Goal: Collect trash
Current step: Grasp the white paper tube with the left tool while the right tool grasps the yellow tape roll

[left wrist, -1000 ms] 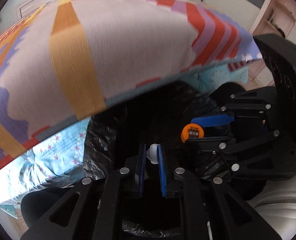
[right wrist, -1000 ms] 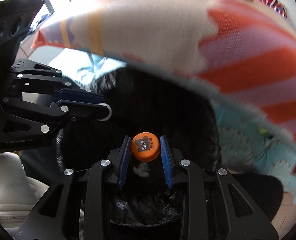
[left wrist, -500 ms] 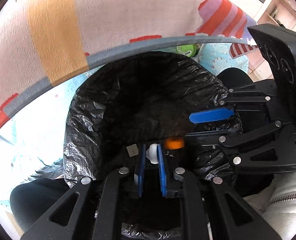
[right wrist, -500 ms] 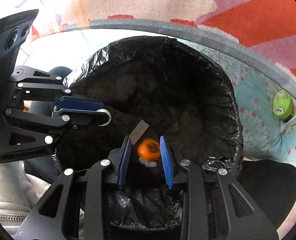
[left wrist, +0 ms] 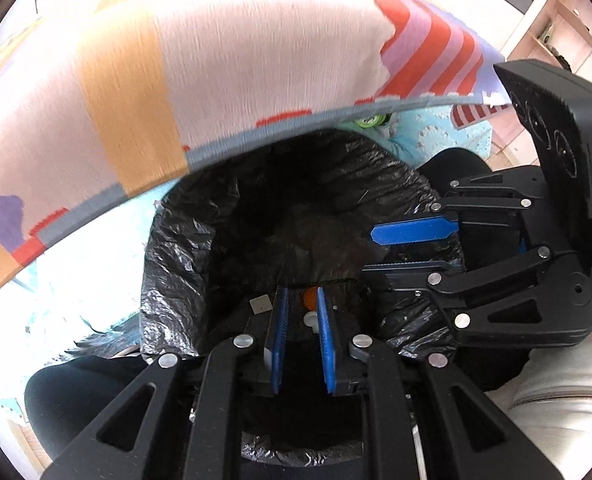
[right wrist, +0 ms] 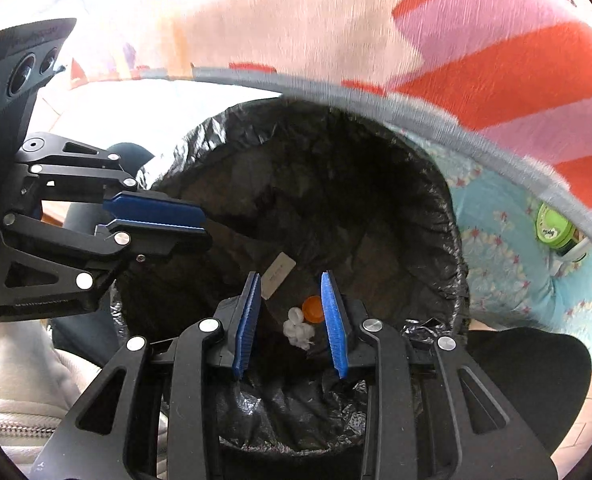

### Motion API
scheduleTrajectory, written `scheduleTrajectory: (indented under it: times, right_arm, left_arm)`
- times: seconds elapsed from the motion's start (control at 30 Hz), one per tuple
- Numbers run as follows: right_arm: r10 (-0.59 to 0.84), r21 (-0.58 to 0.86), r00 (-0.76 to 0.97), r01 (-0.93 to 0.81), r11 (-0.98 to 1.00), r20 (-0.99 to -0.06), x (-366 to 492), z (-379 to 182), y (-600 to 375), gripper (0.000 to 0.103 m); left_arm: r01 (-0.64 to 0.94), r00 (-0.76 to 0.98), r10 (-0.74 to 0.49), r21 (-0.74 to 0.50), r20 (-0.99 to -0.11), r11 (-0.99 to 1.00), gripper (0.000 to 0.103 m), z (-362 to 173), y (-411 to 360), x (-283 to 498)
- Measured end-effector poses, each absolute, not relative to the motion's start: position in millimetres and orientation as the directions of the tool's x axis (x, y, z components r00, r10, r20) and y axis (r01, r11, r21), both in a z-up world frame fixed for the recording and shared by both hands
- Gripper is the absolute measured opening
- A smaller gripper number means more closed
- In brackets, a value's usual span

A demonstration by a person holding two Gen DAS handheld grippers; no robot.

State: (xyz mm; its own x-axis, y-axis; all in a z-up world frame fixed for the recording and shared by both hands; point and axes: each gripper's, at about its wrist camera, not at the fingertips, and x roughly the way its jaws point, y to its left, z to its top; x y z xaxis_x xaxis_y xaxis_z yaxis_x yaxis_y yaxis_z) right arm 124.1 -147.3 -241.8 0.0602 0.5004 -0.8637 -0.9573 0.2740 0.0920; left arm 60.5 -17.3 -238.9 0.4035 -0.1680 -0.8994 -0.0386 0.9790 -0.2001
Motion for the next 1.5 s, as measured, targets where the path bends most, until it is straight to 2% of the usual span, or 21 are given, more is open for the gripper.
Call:
scheduleTrajectory:
  times: [0.2, 0.3, 0.33, 0.37, 0.43, 0.97, 1.03, 1.3, 1.4, 1.5]
  right_arm:
    - [0.551, 0.088, 0.078, -0.959, 0.269, -0.831, 127, -215, -154, 0.032]
    - [0.575, 0.086, 0.089, -0.959, 0.270, -0.814, 129, -204, -158, 0.038]
    - [0.579, 0.085, 0.091, -0.959, 0.271, -0.810, 129, -201, -159, 0.038]
    - [0.584, 0.084, 0.095, -0.959, 0.271, -0.806, 130, -198, -160, 0.038]
    - [0.598, 0.075, 0.103, -0.961, 0.266, -0.795, 130, -189, -162, 0.038]
    - [0.715, -0.025, 0.233, -0.957, 0.288, -0.659, 157, -117, -173, 0.039]
    - [0.725, -0.033, 0.248, -0.954, 0.297, -0.642, 163, -111, -170, 0.041]
    - [0.750, -0.046, 0.306, -0.937, 0.346, -0.586, 195, -86, -157, 0.049]
    - [0.757, -0.020, 0.309, -0.931, 0.365, -0.576, 211, -79, -151, 0.049]
    - [0.747, -0.016, 0.341, -0.914, 0.406, -0.571, 224, -73, -144, 0.049]
  left_arm:
    - [-0.008, 0.460, -0.169, -0.194, -0.872, 0.981, 0.014, -213, -14, 56]
    - [0.013, 0.489, -0.170, -0.188, -0.856, 0.982, 0.015, -196, -13, 53]
    - [0.018, 0.499, -0.168, -0.184, -0.850, 0.983, 0.027, -190, -12, 51]
    - [0.022, 0.513, -0.163, -0.177, -0.843, 0.984, 0.044, -183, -12, 50]
    - [0.032, 0.553, -0.152, -0.161, -0.819, 0.986, 0.058, -169, -12, 45]
    - [-0.002, 0.655, -0.073, -0.099, -0.752, 0.995, 0.059, -113, 15, 65]
    - [-0.017, 0.667, -0.069, -0.108, -0.742, 0.994, 0.064, -108, 22, 73]
    - [-0.078, 0.690, -0.041, -0.130, -0.723, 0.988, 0.065, -95, 50, 106]
    - [-0.092, 0.689, -0.026, -0.123, -0.724, 0.988, 0.065, -95, 56, 120]
    - [-0.120, 0.680, -0.041, -0.166, -0.732, 0.979, 0.065, -99, 64, 138]
